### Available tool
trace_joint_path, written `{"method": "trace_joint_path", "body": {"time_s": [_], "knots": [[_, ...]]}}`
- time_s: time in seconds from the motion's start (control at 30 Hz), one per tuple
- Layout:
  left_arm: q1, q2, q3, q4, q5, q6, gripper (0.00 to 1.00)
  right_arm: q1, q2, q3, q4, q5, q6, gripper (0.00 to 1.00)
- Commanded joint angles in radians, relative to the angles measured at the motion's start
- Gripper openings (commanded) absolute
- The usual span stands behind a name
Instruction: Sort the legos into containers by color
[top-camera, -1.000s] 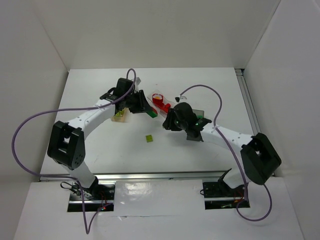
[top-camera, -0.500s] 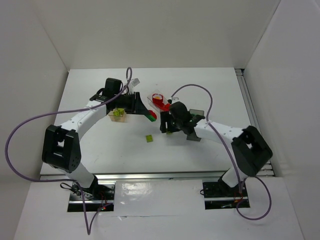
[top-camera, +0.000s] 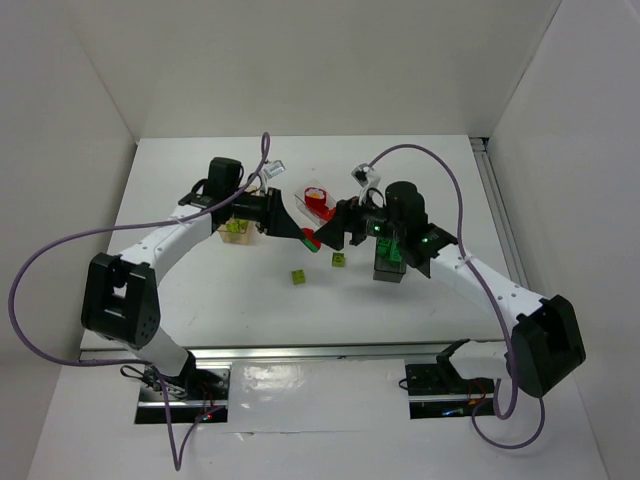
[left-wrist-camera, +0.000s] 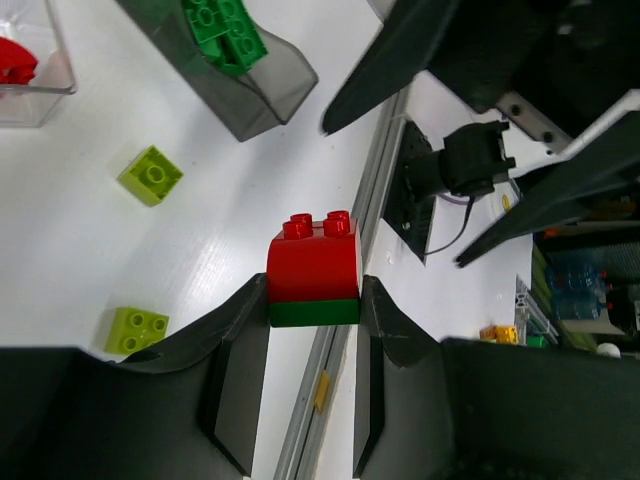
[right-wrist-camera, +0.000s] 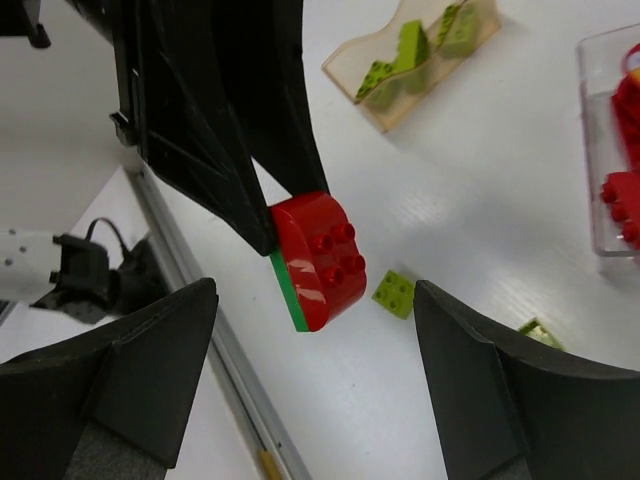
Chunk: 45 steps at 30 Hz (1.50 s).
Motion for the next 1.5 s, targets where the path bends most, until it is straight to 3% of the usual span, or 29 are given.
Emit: {"method": "trace_joint_path", "body": {"time_s": [0.0,0.23,0.37,0.4,0.53,0.73,0.87,1.03,1.17,1.3,1.4,1.47], "knots": [[0.004,-0.071,-0.016,0.077,0.099,0.050,0.00,-0.018,0.030,-0.010,0.056,-0.151,-0.011,0.86],[-0.005,-0.083,-0.016,0.098,0.129,0.039,0.00,-0.028,0.105,0.021,0.088,-0.274,-0.002,0.83],[-0.005,-0.095,-0.025,0.098,0.149,0.048,0.00,-0.052,0.126,-0.026,0.209,-0.349,0.063,0.68],[-0.005,-0.104,-0.025,0.098,0.149,0.060,0.00,-0.067,0.126,-0.043,0.251,-0.369,0.116,0.58],[-0.005,-0.105,-0.034,0.087,0.149,0.070,0.00,-0.106,0.154,-0.125,0.555,-0.490,0.286,0.44],[-0.014,-0.114,-0.034,0.096,0.149,0.070,0.00,-0.106,0.226,-0.146,0.716,-0.596,0.421,0.44],[-0.014,-0.114,-0.034,0.096,0.149,0.070,0.00,-0.097,0.258,-0.146,0.774,-0.618,0.452,0.61],[-0.014,-0.123,-0.034,0.105,0.158,0.070,0.00,-0.087,0.292,-0.146,0.848,-0.618,0.506,0.60],[-0.014,-0.123,-0.034,0.094,0.158,0.079,0.00,-0.087,0.303,-0.146,0.885,-0.618,0.538,0.33],[-0.014,-0.123,-0.034,0.094,0.158,0.079,0.00,-0.087,0.303,-0.146,0.882,-0.609,0.538,0.18],[-0.014,-0.112,-0.022,0.072,0.137,0.079,0.00,-0.112,0.240,-0.155,0.759,-0.528,0.444,0.10],[-0.014,-0.102,-0.022,0.071,0.123,0.079,0.00,-0.121,0.191,-0.155,0.557,-0.420,0.353,0.03]]}}
